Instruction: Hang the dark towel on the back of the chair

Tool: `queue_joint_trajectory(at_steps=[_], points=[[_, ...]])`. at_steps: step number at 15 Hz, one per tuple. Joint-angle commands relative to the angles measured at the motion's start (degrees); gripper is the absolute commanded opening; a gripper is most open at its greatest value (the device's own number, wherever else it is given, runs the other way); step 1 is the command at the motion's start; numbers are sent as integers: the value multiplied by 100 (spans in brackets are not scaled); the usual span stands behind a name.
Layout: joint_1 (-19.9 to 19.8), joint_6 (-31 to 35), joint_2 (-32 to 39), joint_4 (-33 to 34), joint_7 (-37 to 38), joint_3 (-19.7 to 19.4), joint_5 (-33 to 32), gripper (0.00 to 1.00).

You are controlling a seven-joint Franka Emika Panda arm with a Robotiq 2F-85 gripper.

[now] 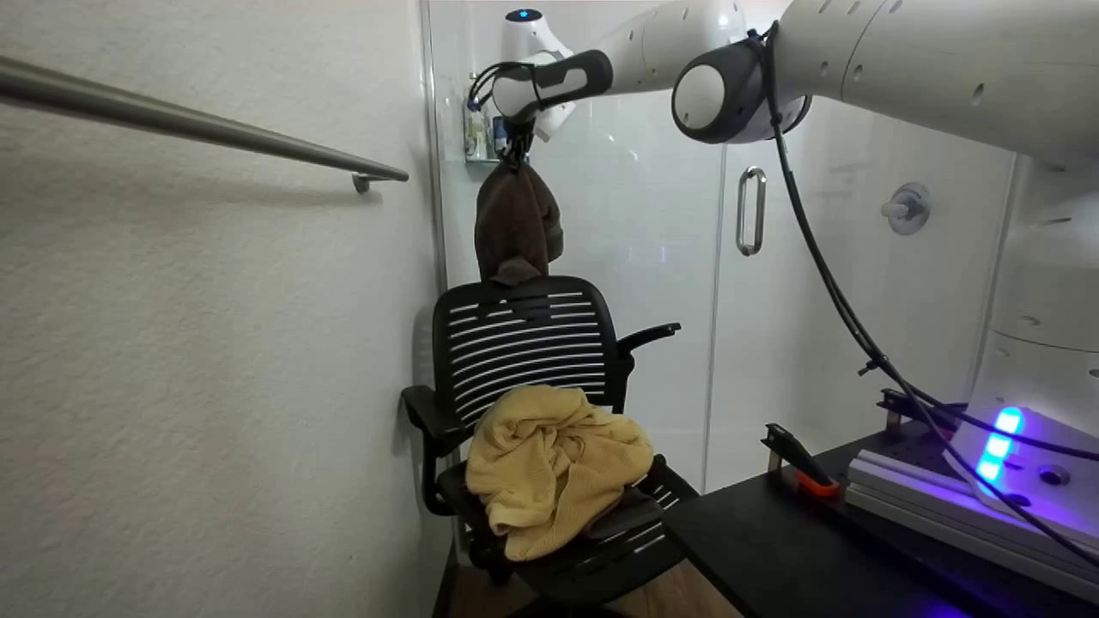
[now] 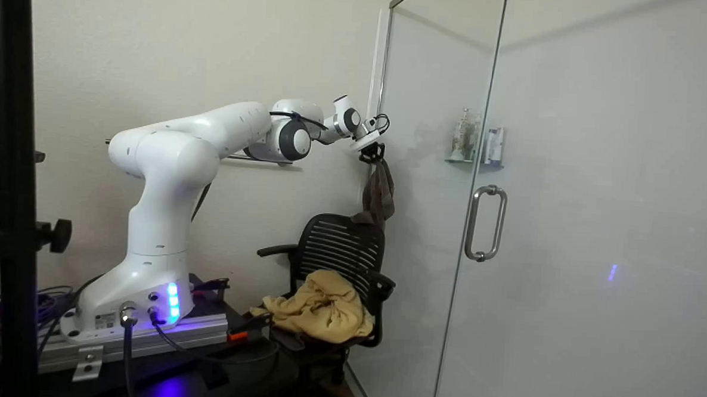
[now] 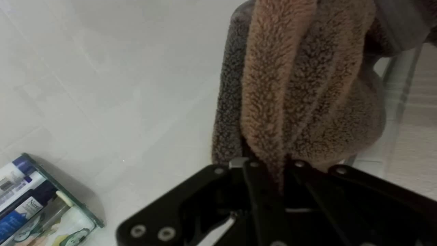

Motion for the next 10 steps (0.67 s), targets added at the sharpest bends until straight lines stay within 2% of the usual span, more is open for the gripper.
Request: queue_joint_trajectory(at_steps=[1,4,7,10], points=[[19,-968,-508,-232,26,280,509,3],[-16,-1537,-653,-188,186,593,1019,3],[-60,-1921,-710,-136,401,738,1309,3],[-148,-1402,-567,-12,393,512,1087,3]])
